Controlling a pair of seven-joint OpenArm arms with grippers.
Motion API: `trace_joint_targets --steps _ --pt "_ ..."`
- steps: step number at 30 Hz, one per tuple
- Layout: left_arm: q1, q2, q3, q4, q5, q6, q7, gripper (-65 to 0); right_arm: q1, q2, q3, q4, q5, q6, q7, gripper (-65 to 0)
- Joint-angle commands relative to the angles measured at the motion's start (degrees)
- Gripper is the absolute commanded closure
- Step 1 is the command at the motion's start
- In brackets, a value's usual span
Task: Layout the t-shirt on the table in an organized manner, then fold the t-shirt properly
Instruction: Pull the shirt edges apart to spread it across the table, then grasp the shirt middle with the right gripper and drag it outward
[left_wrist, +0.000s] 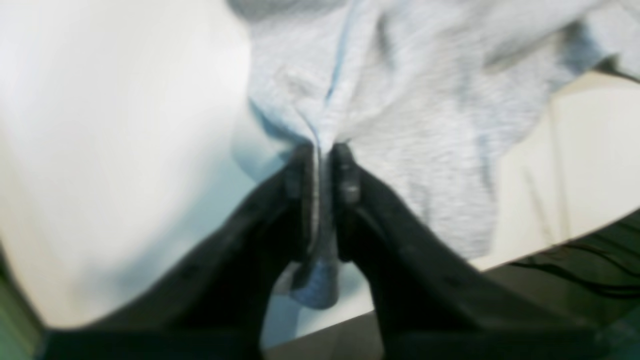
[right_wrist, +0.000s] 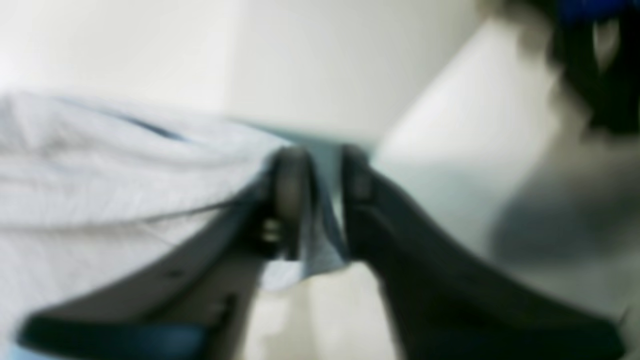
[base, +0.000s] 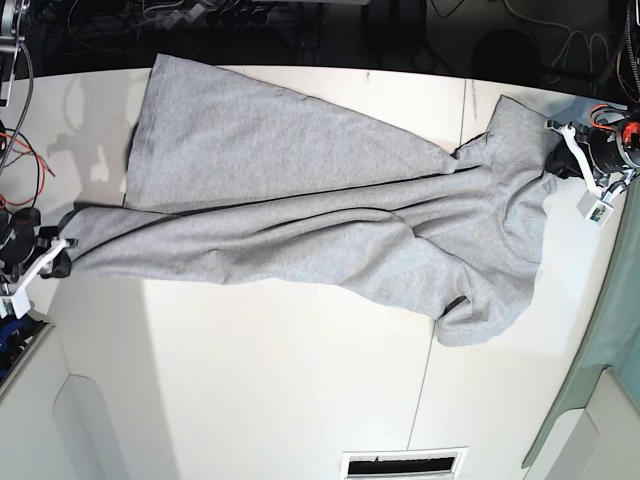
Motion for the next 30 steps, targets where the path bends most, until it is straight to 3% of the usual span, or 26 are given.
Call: trace_joint_targets --steps 1,3,7,11,17,21,24,30 --pt "-0.4 -1.4 -0.6 0.6 -1.3 -0.4 -0.6 -13.2 0.1 0.9 0.6 0.9 0.7 -0.2 1.5 -22.0" --pt "-0.4 -1.4 -0.6 0.6 -2.9 -0.4 -0.6 -13.2 -1.5 0.5 0.6 1.0 1.0 -0.1 2.9 -26.4" --pt "-0.4 -1.4 -0.6 0.6 -3.8 -0.4 -0.5 -13.2 -1.2 0.0 0.6 1.8 4.9 0.6 7.9 -26.5" --pt "-0.4 -1.4 -0.6 0.6 -3.8 -0.4 0.9 -13.2 2.5 -3.9 0.6 4.0 4.9 3.2 8.3 -26.6" --pt "-0.5 -1.4 -0.6 0.6 -3.8 -0.4 0.9 -14.4 8.6 -14.6 -3.1 4.1 2.3 3.5 8.6 -26.6" --pt "-0.4 -1.4 -0.6 0.6 -3.8 -0.4 0.9 -18.2 11.3 -21.7 -12.2 0.1 -6.4 3.1 15.8 -26.6" --pt "-0.1 -1.4 -0.6 0.6 -3.9 -0.3 1.2 -18.1 14.2 -27.5 -17.9 -8.7 -12.0 1.5 22.3 -26.6" --pt "0.7 -1.4 -0.6 0.6 -5.2 0.1 1.2 -18.1 21.5 -38.0 -24.3 -31.1 -19.3 3.2 30.0 -26.6"
